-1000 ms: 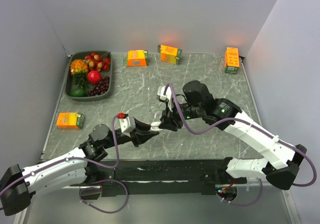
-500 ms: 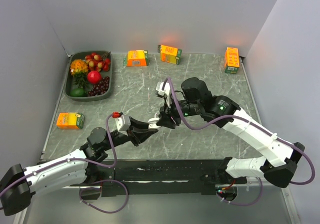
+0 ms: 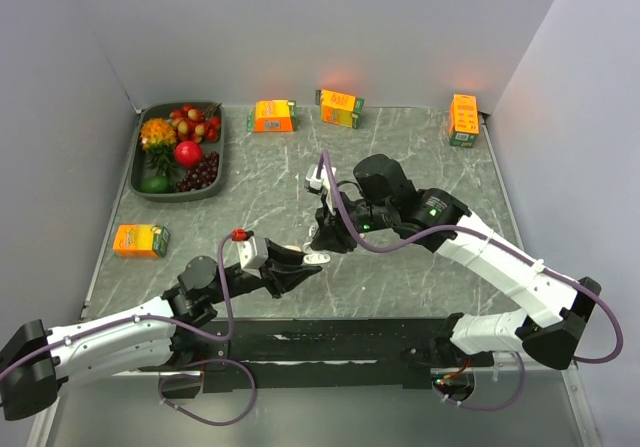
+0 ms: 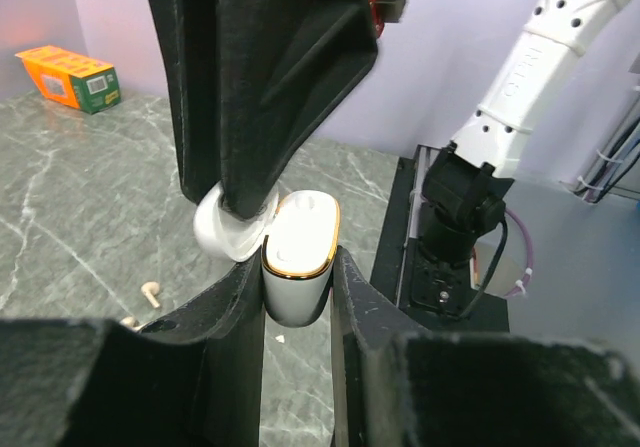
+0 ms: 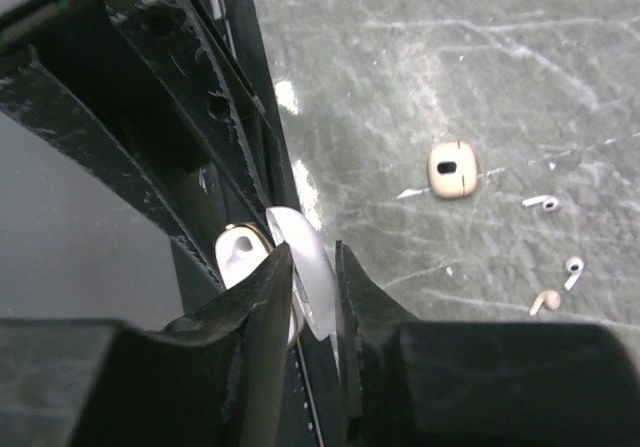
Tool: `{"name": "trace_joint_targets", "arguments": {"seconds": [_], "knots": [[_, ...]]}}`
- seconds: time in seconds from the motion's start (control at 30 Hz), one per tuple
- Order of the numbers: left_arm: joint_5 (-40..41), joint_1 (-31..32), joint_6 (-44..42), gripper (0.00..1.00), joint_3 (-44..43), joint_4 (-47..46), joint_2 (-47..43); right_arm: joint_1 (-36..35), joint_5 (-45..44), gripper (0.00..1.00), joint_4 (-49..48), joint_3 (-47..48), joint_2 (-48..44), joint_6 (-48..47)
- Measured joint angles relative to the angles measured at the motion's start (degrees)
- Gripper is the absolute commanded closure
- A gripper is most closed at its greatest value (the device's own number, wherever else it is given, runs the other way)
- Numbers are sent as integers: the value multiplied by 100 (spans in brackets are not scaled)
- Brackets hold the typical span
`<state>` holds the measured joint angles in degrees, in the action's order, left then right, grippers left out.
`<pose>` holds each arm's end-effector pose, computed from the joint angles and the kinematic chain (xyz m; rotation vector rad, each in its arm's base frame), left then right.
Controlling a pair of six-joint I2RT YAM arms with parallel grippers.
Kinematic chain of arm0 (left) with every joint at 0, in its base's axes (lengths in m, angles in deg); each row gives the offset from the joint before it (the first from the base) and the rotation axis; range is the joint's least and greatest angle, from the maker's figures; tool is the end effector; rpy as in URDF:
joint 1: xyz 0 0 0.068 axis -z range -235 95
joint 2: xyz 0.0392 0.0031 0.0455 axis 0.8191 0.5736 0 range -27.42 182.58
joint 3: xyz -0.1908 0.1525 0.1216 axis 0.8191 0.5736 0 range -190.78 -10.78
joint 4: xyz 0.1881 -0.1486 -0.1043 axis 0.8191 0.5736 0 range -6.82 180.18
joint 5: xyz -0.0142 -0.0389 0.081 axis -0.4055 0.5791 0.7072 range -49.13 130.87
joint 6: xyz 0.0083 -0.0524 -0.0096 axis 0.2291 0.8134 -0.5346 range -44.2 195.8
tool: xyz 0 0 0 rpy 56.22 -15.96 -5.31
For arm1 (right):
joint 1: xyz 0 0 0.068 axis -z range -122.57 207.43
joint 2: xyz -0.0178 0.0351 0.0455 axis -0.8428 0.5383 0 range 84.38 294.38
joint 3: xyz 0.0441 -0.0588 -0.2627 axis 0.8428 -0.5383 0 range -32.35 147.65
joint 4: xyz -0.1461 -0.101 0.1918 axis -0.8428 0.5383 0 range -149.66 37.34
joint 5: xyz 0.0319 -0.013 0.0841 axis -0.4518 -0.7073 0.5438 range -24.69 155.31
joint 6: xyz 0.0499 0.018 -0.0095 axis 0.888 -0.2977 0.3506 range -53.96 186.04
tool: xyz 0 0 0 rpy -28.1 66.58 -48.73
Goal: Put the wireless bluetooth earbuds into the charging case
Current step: Adjust the charging case.
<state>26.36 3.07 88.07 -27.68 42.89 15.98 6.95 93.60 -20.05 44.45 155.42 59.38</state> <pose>0.0874 -0.1570 0.2652 0.7664 1.2209 -1.1933 0.1521 0.2108 0.3888 -1.3261 1.8102 0.9625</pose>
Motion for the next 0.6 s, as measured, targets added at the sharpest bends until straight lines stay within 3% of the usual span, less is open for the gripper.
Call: {"name": "trace_joint_targets", "arguments": {"seconds": [0.03, 0.1, 0.2, 0.4, 0.6], "knots": [[-7, 31, -17, 99, -4, 11, -4, 0, 26, 93, 28, 0, 0, -20], [-7, 68, -50, 99, -15, 33, -7, 13, 83, 100, 55, 0, 2, -72], [-28, 101, -59, 99, -15, 74, -17, 17, 136, 100, 131, 0, 2, -151], [-55, 127, -57, 88, -22, 140, -46, 22, 245, 100, 179, 0, 4, -216], [-59, 133, -52, 67, -74, 238, -44, 50, 330, 100, 201, 0, 4, -236]]}}
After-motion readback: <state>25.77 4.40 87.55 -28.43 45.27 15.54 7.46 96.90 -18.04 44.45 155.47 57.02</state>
